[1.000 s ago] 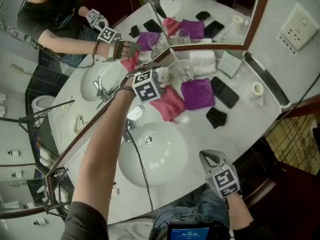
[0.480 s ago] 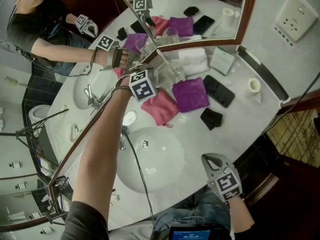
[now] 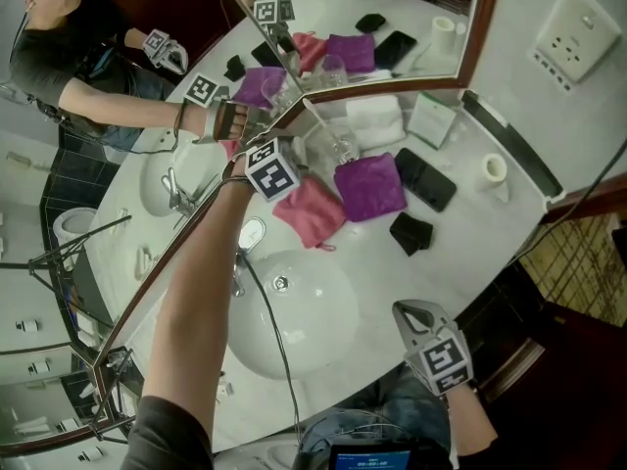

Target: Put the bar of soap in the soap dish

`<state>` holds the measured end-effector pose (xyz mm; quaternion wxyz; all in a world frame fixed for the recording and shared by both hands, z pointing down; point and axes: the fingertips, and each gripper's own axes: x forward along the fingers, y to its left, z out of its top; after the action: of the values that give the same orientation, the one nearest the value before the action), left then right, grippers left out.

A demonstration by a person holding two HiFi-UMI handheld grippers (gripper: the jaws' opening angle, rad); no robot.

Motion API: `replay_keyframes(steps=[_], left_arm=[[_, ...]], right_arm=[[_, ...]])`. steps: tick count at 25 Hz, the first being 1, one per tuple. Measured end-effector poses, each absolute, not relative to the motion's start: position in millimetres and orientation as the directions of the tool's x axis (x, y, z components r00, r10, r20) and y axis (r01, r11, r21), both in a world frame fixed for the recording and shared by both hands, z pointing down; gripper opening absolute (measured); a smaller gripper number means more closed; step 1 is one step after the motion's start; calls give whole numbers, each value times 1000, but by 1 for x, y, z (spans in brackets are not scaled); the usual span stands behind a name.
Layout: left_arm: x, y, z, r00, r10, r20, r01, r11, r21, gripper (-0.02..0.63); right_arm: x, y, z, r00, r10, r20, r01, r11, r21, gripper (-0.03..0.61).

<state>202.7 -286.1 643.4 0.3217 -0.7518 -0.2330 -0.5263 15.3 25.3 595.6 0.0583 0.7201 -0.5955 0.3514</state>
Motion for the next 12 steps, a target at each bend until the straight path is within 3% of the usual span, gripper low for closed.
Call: replay_keyframes(steps=[6, 12], left_arm=[[202, -289, 620, 423, 27, 906, 617, -741, -266, 319], [198, -276, 550, 609, 81, 789, 441, -861, -253, 319]], right_arm=[[13, 19, 590, 37, -818, 573, -908, -267, -322, 17], [12, 12, 577, 47, -828, 559, -927, -245, -284, 17]])
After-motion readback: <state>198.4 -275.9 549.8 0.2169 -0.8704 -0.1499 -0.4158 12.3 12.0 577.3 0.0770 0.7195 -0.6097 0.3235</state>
